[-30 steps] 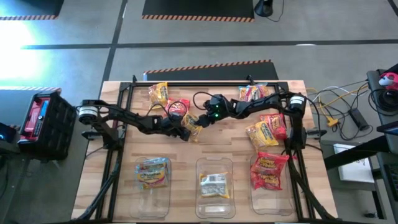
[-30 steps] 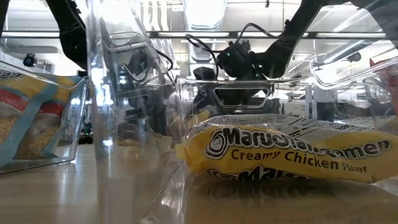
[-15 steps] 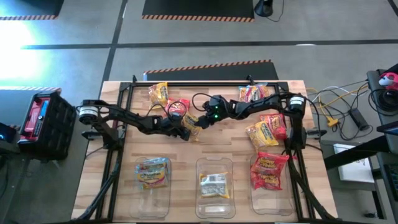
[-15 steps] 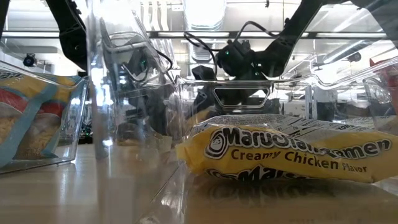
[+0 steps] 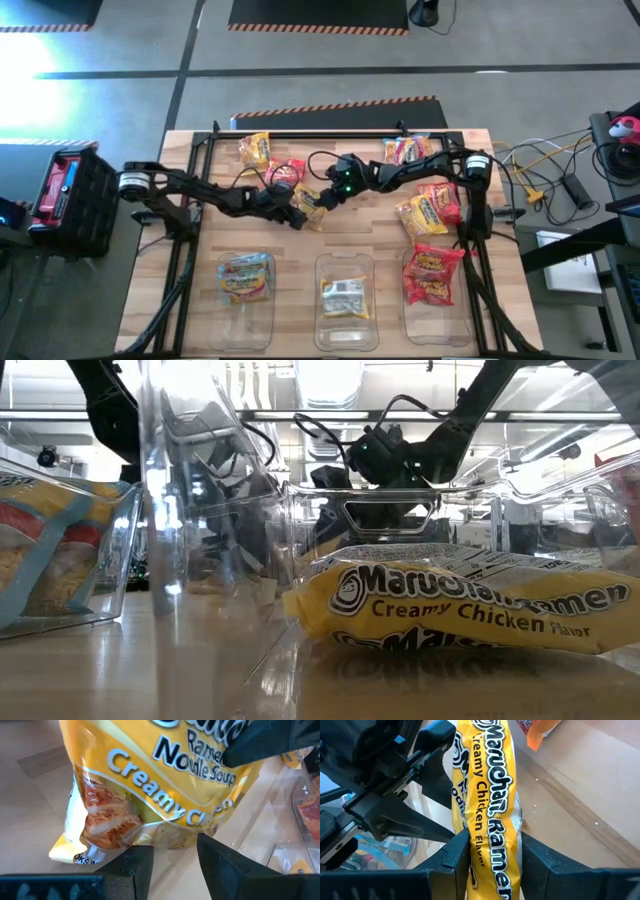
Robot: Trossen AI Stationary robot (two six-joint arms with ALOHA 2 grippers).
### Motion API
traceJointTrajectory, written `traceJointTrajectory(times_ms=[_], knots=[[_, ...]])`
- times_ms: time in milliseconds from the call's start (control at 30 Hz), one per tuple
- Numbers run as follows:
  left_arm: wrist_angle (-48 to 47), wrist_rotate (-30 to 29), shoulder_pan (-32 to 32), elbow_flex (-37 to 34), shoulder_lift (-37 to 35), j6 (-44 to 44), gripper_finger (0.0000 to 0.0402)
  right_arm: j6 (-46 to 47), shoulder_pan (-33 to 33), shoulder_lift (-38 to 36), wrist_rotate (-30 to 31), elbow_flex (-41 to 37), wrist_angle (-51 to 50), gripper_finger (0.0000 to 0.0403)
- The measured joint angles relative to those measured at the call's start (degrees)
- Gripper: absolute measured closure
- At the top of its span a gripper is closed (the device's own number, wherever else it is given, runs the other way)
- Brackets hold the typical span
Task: Sort Maruchan noodles
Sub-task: Put the yellow noodle pack into the middle transparent bin
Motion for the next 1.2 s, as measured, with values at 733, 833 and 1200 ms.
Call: traceJointTrajectory(times_ms=[733,833,1200], knots=[[-18.48,-6.48,-8.0,-1.22,-21.01,-4.5,0.0268,-2.26,-2.97,-1.07,-14.93,-0.02,-0.57,0.0296],[-22.35,-9.14,-8.32,-1.29,-24.86,-4.76,0.0268,-2.2,-3.58,-1.77,-17.63,-0.02,-0.57,0.0297],[-31.27,-14.69,-8.69,-1.29,-32.03,-5.99,0.0268,-0.37,-3.05,-11.61,-29.16,-0.02,-1.61,0.0298]])
